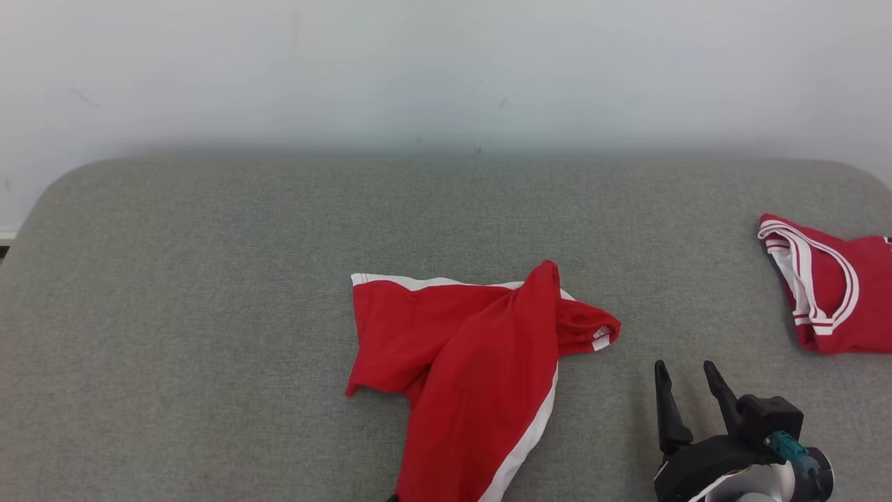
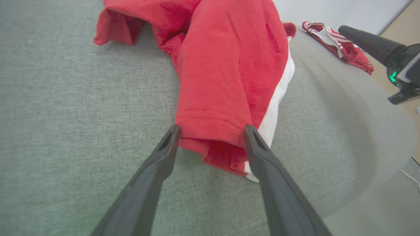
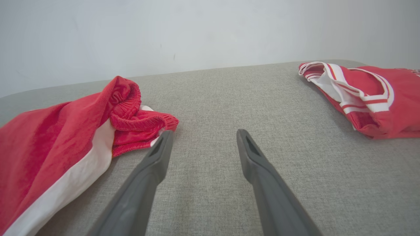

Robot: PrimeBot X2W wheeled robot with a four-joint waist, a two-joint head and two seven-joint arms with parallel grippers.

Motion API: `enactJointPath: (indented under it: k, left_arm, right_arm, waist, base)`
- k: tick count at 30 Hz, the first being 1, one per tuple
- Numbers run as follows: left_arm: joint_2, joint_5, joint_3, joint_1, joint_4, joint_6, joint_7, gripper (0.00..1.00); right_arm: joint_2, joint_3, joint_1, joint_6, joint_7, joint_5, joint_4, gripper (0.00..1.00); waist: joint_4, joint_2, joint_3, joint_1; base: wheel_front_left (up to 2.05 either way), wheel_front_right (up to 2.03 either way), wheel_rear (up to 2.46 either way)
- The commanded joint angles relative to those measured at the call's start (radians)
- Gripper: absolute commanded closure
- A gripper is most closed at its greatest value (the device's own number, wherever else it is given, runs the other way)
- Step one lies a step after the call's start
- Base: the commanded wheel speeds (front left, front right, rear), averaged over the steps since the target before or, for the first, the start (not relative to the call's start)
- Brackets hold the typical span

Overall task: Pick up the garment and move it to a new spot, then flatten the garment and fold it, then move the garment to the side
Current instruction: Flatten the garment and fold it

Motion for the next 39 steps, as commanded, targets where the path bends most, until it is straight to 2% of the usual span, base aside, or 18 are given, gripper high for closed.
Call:
enactJointPath:
  k: [1, 2, 4, 5, 6, 10, 15, 23, 26, 32, 39]
  left_arm:
    - [-0.002, 0.004, -0.005, -0.014, 0.005, 0.001, -0.003, 0.12]
    - [-0.002, 0.005, -0.006, -0.017, 0.007, 0.001, -0.003, 0.37]
    - [-0.001, 0.014, 0.001, -0.023, 0.01, 0.001, -0.003, 0.72]
    - [-0.002, 0.015, 0.003, -0.023, 0.011, 0.001, -0.003, 0.8]
    - [-0.002, 0.017, 0.006, -0.024, 0.011, 0.001, -0.003, 1.0]
    - [0.004, 0.026, 0.013, -0.035, -0.01, 0.001, -0.003, 1.0]
    - [0.014, 0.05, 0.045, -0.032, -0.13, 0.001, -0.003, 1.0]
    - [0.02, 0.062, 0.14, -0.082, -0.267, 0.001, -0.003, 1.0]
    - [0.039, 0.067, 0.188, -0.125, -0.244, 0.001, -0.003, 1.0]
    - [0.07, 0.087, 0.307, -0.237, -0.103, 0.001, -0.003, 1.0]
    - [0.072, 0.123, 0.432, -0.343, 0.034, 0.01, -0.003, 1.0]
  right_arm:
    - [-0.001, 0.003, -0.01, -0.003, -0.003, 0.001, -0.001, 0.0]
    - [-0.002, 0.004, -0.012, -0.003, -0.003, 0.001, -0.001, 0.0]
    - [-0.003, 0.003, -0.015, -0.003, -0.003, 0.003, -0.002, 0.0]
    - [-0.003, 0.003, -0.015, -0.003, -0.003, 0.004, -0.002, 0.0]
    - [-0.003, 0.003, -0.014, -0.003, -0.003, 0.005, -0.001, 0.0]
    - [-0.002, -0.005, -0.011, -0.003, -0.003, 0.008, 0.0, 0.0]
    - [0.0, -0.016, -0.006, -0.003, -0.003, 0.01, -0.004, 0.0]
    - [0.006, -0.014, -0.018, -0.003, -0.002, 0.014, -0.001, 0.0]
    - [0.008, -0.007, -0.035, -0.003, -0.002, 0.018, -0.005, 0.0]
    - [0.009, 0.018, -0.062, -0.003, -0.002, 0.024, -0.021, 0.0]
    - [0.014, 0.085, -0.087, -0.003, -0.002, 0.047, -0.078, 0.0]
  waist:
    - [-0.009, 0.0, 0.008, 0.0]
    - [-0.012, 0.0, 0.011, 0.0]
    - [-0.016, 0.0, 0.017, 0.0]
    - [-0.017, 0.0, 0.018, 0.0]
    - [-0.019, 0.0, 0.02, 0.0]
    - [-0.021, 0.0, 0.027, 0.0]
    - [-0.016, 0.0, 0.033, 0.0]
    - [-0.013, 0.0, 0.058, 0.0]
    - [-0.021, 0.0, 0.083, 0.0]
    - [-0.051, 0.0, 0.141, 0.0]
    - [-0.081, 0.0, 0.196, 0.0]
  base:
    - [0.0, 0.0, 0.0]
    - [0.0, 0.0, 0.0]
    - [0.0, 0.0, 0.0]
    - [0.0, 0.0, 0.0]
    - [0.0, 0.0, 0.0]
    - [0.0, 0.0, 0.0]
    - [0.0, 0.0, 0.0]
    - [0.0, 0.0, 0.0]
    - [0.0, 0.0, 0.0]
    - [0.0, 0.0, 0.0]
    - [0.0, 0.0, 0.0]
